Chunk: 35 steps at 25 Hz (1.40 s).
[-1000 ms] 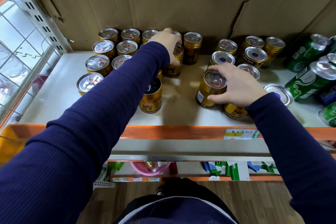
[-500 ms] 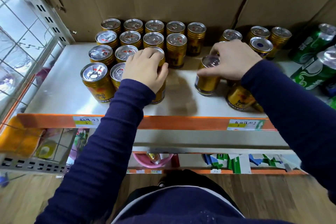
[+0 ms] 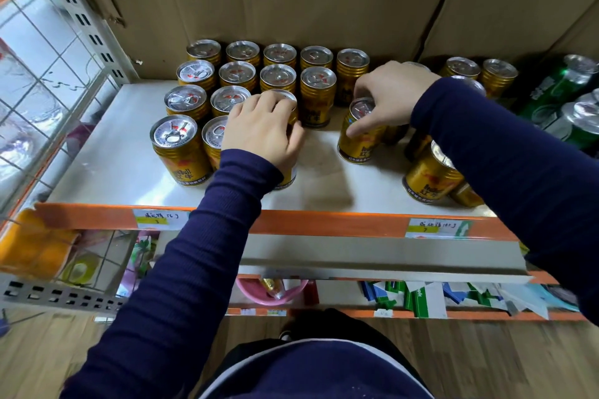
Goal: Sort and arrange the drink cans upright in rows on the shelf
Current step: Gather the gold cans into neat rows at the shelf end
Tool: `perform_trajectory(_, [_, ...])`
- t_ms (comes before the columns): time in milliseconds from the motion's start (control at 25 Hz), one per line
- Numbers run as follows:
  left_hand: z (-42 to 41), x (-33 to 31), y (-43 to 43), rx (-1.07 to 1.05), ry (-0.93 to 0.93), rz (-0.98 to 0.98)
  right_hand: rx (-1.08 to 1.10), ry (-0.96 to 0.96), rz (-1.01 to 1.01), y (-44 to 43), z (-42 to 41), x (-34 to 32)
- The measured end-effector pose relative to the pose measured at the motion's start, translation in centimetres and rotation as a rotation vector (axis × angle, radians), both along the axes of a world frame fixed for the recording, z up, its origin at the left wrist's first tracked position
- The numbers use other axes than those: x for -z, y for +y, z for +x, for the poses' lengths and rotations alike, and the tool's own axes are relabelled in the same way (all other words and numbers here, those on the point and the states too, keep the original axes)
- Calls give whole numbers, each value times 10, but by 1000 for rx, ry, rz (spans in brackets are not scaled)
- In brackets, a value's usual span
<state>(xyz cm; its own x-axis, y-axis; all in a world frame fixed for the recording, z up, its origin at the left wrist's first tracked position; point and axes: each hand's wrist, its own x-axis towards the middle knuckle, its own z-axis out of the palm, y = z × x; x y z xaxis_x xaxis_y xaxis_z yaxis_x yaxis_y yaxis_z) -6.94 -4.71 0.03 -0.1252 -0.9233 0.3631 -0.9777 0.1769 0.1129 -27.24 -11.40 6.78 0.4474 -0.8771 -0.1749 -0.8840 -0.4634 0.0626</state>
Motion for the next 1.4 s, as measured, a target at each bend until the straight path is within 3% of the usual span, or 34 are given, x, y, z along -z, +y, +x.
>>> perform_trajectory(160, [0,0,0,-5,0,-6,-79,20,104,-2,-5,-4])
perform_trajectory(440, [-1,1,0,-1,-3,-19,164,-179,-11,-33,-2,-3])
perform_trajectory(720, [-1,2,-1,-5,-2,-42,208,-310,-90,-40,-4,17])
perform_trajectory(880, [2,2,-1,16,-5,-15,159,-383,-161,-6,-22,7])
perform_trajectory(1080, [-3,-4,-2,32,62,47,381,-731,-338,78,-95,2])
perform_trajectory(1280, [-58,-7,10,265,222,-109,601,-680,-421,123,-153,30])
perform_trajectory(1400, [-121,-16,22,375,330,45,597,-698,-257,132,-166,41])
